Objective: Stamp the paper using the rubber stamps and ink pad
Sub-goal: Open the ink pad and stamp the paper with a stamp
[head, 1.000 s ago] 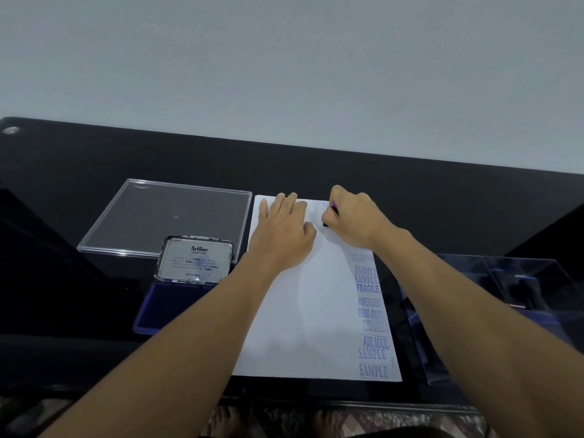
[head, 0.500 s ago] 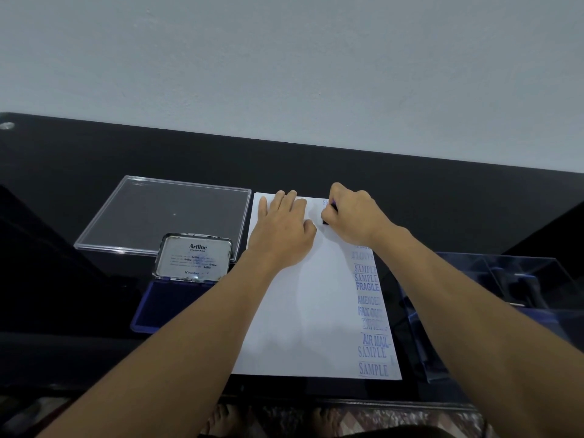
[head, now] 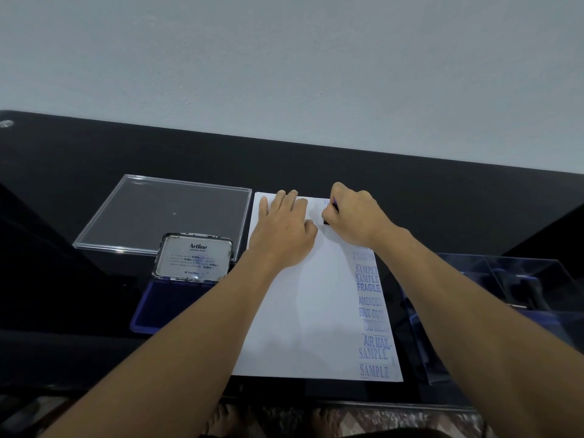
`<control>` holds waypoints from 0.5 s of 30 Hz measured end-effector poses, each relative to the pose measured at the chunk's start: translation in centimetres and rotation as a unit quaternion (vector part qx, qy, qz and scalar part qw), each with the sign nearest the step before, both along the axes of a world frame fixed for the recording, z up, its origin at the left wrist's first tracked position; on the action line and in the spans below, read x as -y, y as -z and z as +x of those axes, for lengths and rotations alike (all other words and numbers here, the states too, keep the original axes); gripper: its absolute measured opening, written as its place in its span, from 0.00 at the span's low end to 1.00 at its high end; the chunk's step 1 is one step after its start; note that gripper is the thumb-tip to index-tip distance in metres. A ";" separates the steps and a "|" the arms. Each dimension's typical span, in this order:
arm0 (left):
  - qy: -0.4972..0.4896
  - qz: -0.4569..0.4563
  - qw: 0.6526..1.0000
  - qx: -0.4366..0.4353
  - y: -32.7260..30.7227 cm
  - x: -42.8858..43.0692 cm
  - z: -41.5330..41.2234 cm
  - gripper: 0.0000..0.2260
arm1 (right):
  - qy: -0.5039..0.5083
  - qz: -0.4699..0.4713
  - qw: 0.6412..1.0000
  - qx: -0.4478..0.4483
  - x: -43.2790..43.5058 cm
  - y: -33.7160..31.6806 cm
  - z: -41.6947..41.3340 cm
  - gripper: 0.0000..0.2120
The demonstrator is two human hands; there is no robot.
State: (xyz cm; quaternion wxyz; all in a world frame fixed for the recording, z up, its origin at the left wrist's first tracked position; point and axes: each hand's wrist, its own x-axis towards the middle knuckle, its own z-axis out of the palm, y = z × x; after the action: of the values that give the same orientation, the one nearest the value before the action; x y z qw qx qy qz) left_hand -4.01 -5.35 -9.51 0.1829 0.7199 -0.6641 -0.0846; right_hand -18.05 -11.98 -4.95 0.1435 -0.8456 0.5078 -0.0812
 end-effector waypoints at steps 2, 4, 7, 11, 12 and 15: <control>0.001 0.003 1.000 0.000 0.0 -0.1 0.0 0.21 | -0.001 -0.001 1.000 0.003 0.0 0.1 0.0 0.07; -0.001 0.005 1.000 0.002 0.0 0.0 0.0 0.21 | -0.001 -0.002 1.000 0.005 0.1 0.2 0.0 0.07; -0.002 0.006 1.000 0.002 0.0 0.0 0.0 0.21 | -0.001 -0.007 1.000 0.004 0.1 0.4 0.0 0.07; -0.001 0.006 1.000 0.003 0.0 0.0 -0.1 0.21 | 0.003 -0.011 1.000 0.003 0.2 0.6 -0.1 0.07; -0.001 0.006 1.000 0.003 0.1 0.1 0.0 0.21 | 0.002 -0.011 1.000 0.003 0.2 0.6 -0.1 0.07; -0.004 0.004 1.000 0.002 0.2 0.2 0.0 0.21 | -0.001 -0.013 1.000 0.003 0.2 0.5 -0.1 0.07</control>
State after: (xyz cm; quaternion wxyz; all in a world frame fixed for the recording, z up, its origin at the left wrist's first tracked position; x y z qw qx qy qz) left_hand -4.00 -5.53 -9.71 0.1792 0.7234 -0.6613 -0.0851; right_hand -18.10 -12.18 -5.42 0.1340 -0.8474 0.5058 -0.0901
